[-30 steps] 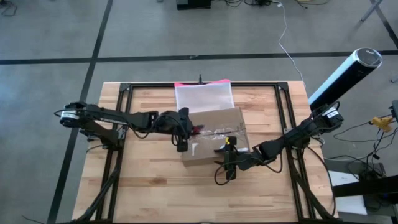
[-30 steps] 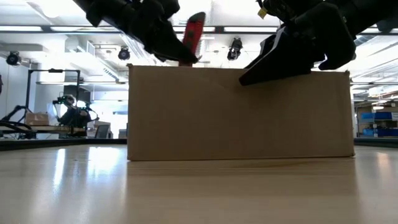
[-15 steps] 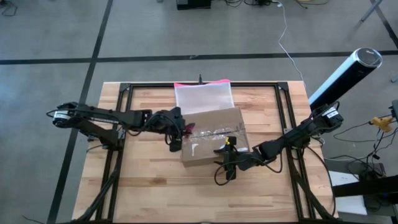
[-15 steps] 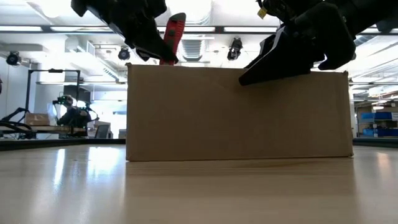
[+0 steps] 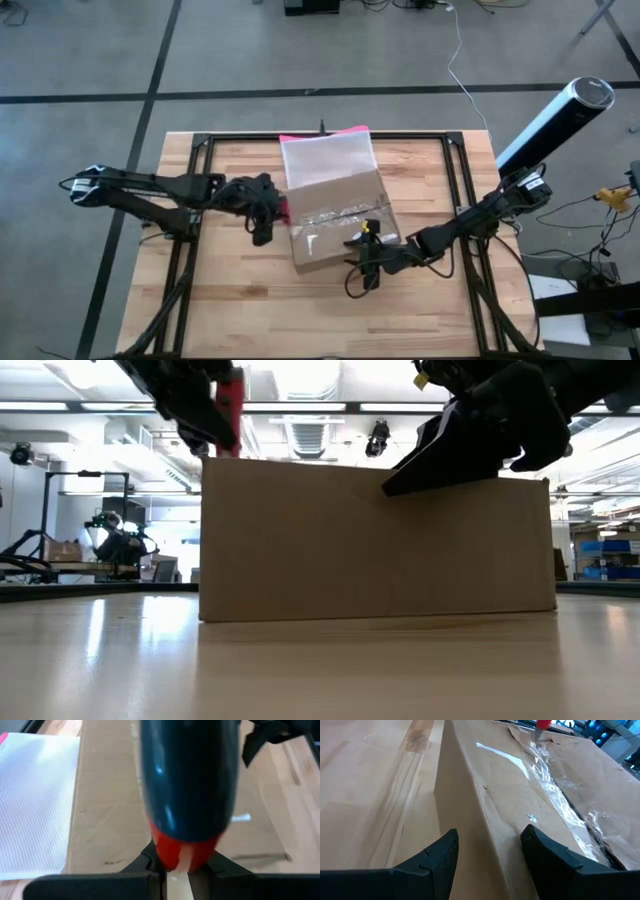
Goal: Unpack boxes
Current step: Open the cardboard box using the box cutter
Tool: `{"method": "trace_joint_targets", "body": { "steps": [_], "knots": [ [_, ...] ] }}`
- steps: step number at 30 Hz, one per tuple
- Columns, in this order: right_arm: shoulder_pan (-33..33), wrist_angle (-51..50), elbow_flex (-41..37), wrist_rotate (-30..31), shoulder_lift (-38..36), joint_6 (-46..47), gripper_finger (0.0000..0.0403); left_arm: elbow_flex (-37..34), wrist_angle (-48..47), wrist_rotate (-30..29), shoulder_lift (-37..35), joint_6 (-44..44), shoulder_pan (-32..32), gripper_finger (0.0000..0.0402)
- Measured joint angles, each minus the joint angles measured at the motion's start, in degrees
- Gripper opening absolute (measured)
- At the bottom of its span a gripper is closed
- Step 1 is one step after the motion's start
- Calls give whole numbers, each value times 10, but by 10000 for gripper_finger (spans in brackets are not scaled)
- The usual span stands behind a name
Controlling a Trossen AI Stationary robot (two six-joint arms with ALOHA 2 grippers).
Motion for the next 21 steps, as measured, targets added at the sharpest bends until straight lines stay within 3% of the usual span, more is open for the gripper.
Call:
{"method": "trace_joint_targets", "body": {
  "steps": [8, 21],
  "knots": [
    [-1, 0, 0, 5, 0, -2, 199, -2, -21, -23, -43, -9, -25, 35],
    [-1, 37, -2, 29, 1, -56, 199, -2, 44, -29, -33, 26, -41, 35]
  ]
}}
